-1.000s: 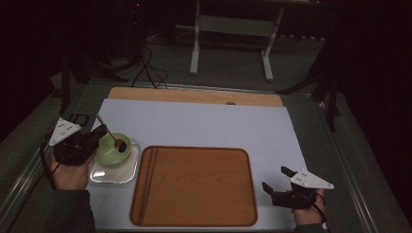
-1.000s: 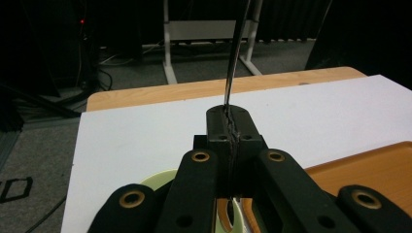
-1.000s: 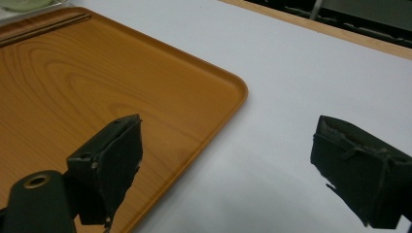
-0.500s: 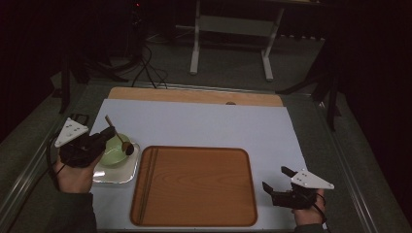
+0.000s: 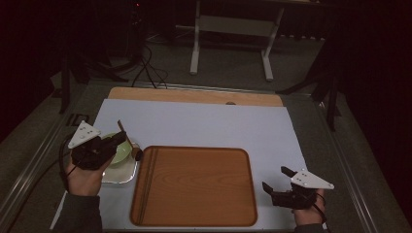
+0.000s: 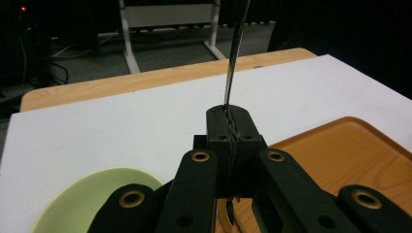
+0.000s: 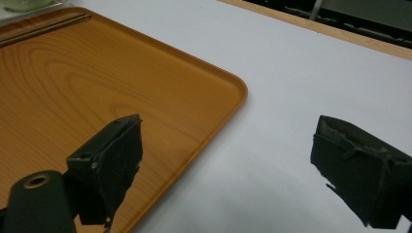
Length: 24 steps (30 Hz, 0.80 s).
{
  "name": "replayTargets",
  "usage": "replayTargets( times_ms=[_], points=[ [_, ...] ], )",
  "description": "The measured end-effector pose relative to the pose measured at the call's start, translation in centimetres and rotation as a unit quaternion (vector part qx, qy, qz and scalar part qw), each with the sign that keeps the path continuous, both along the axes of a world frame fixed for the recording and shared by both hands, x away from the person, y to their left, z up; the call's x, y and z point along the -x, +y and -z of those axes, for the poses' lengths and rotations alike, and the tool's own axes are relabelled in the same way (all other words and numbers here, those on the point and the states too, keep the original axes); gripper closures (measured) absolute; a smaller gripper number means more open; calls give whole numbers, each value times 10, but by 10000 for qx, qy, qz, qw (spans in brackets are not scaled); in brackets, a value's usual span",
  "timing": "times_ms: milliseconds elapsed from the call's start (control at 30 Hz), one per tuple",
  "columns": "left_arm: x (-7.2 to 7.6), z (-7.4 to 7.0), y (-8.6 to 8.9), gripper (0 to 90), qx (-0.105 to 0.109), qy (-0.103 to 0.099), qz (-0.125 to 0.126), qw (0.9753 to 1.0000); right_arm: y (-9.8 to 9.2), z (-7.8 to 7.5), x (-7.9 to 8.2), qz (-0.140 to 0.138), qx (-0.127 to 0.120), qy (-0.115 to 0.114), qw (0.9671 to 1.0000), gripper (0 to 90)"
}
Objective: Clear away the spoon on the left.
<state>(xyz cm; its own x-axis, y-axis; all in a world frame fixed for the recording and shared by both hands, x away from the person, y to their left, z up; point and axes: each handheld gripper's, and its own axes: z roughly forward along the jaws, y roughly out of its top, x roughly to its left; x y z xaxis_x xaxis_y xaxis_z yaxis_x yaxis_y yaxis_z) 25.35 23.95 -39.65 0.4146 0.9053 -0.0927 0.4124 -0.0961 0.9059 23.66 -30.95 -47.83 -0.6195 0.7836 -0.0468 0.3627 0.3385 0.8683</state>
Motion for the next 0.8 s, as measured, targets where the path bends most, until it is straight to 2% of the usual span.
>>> replayTargets(
  times_ms=[800],
  points=[
    [7,17,-20,896,11,334,387,9987,0,0,0,-4,4,-2,10000,109]
  ],
)
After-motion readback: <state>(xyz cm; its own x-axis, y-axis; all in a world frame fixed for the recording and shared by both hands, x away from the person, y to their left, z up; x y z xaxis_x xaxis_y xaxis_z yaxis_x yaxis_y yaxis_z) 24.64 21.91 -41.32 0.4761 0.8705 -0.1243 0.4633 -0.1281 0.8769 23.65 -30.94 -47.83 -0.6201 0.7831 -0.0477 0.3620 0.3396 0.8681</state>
